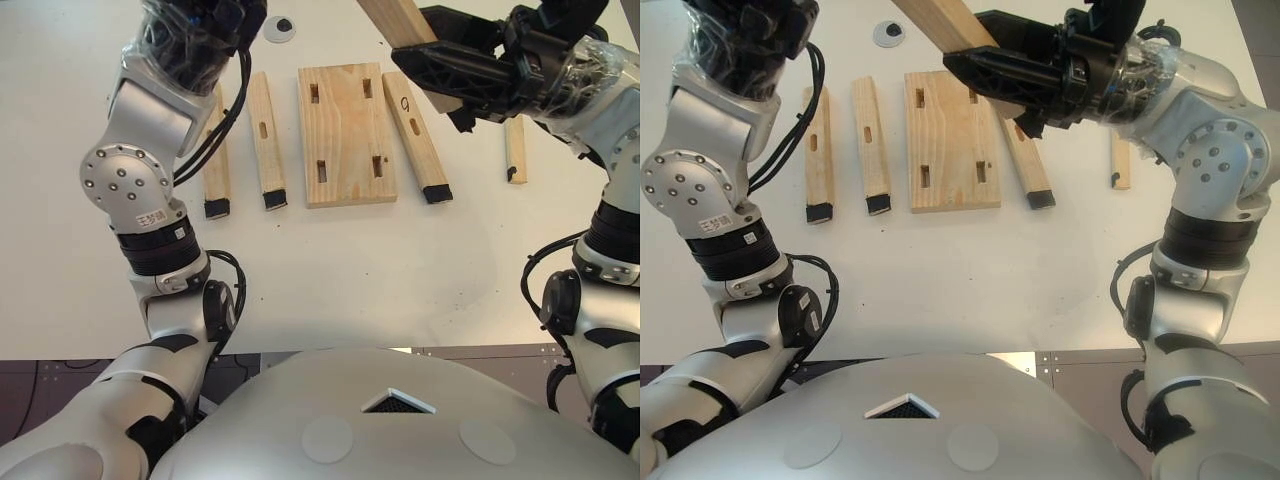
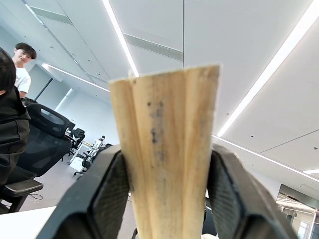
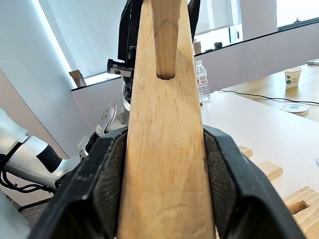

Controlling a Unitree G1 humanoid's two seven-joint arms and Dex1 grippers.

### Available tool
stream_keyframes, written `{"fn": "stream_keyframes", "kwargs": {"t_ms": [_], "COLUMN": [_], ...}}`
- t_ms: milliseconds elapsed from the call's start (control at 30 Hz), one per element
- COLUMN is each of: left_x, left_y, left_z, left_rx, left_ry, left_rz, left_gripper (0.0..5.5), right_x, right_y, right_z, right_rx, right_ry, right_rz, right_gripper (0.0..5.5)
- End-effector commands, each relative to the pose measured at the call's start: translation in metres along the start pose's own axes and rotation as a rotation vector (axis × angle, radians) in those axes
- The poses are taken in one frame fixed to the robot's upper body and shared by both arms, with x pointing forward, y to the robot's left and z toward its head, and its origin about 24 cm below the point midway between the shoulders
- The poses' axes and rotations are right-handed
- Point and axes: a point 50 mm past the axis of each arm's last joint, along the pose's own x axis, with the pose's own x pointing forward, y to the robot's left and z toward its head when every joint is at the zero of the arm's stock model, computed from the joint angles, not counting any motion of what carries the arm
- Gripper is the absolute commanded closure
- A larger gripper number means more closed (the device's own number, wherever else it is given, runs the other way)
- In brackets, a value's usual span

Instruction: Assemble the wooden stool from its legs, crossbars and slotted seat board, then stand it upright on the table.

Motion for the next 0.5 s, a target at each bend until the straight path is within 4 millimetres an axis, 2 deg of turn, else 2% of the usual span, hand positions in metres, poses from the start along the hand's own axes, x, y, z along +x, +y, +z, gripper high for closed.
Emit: {"fn": "stream_keyframes", "kwargs": {"t_ms": [33,100,167,267,367,500], "left_x": [-0.004,-0.007,-0.01,-0.024,-0.042,-0.06], "left_y": [0.006,0.007,0.012,0.019,0.028,0.044], "left_z": [0.016,0.024,0.034,0.041,0.036,0.02], "left_rx": [0.021,0.06,0.153,0.298,0.414,0.483], "left_ry": [-0.065,-0.074,-0.075,0.013,0.184,0.316], "left_rz": [0.041,0.058,0.118,0.187,0.241,0.295], "left_gripper": [3.37,3.37,3.37,3.38,3.38,3.38], "right_x": [0.0,0.002,0.0,-0.016,-0.037,-0.048], "right_y": [0.001,-0.002,-0.019,-0.043,-0.06,-0.074], "right_z": [0.0,-0.006,-0.024,-0.065,-0.099,-0.109], "right_rx": [-0.005,-0.007,-0.088,-0.166,-0.227,-0.281], "right_ry": [0.015,0.041,0.171,0.368,0.501,0.537], "right_rz": [-0.02,-0.063,-0.225,-0.433,-0.602,-0.74], "right_gripper": [3.1,2.71,2.42,1.85,1.39,0.76]}}
